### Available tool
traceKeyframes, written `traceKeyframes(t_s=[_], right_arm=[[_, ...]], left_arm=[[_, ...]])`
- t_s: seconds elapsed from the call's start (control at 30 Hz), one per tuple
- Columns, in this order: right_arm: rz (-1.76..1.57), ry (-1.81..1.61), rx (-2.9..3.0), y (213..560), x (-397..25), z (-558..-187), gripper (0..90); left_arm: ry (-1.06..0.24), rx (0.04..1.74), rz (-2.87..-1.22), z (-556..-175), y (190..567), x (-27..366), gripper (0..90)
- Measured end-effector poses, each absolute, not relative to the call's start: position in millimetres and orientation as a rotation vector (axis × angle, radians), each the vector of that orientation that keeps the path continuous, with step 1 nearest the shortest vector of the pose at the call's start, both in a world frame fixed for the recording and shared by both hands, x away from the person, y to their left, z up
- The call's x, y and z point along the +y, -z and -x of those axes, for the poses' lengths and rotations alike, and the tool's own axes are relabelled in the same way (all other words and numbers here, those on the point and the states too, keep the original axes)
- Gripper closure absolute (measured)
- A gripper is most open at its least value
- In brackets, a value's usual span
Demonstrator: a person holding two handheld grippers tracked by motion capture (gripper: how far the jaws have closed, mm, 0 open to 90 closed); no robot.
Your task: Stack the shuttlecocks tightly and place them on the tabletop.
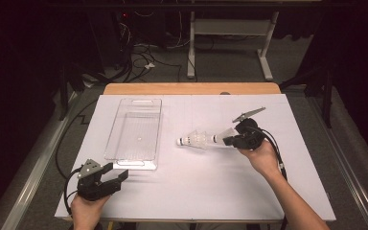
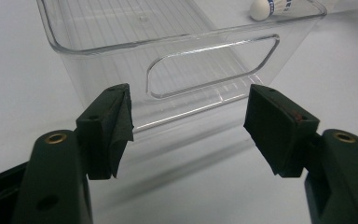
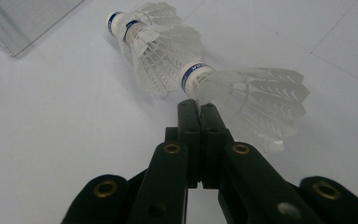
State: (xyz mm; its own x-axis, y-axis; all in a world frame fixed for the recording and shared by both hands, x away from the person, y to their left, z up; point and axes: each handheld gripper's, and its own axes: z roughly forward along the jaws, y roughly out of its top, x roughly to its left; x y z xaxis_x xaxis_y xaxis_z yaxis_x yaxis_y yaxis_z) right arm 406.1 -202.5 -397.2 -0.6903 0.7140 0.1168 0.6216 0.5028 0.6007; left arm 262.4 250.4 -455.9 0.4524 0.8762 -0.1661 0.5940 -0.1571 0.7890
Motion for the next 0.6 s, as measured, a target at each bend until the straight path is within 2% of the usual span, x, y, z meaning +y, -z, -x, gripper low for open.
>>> traceKeyframes(t_s=[0.6], right_arm=[[-1.142, -0.969, 2.616, 403, -186, -412, 90.0]], left_arm=[[-0.421, 1.240, -1.862, -262, 456, 250, 33.0]])
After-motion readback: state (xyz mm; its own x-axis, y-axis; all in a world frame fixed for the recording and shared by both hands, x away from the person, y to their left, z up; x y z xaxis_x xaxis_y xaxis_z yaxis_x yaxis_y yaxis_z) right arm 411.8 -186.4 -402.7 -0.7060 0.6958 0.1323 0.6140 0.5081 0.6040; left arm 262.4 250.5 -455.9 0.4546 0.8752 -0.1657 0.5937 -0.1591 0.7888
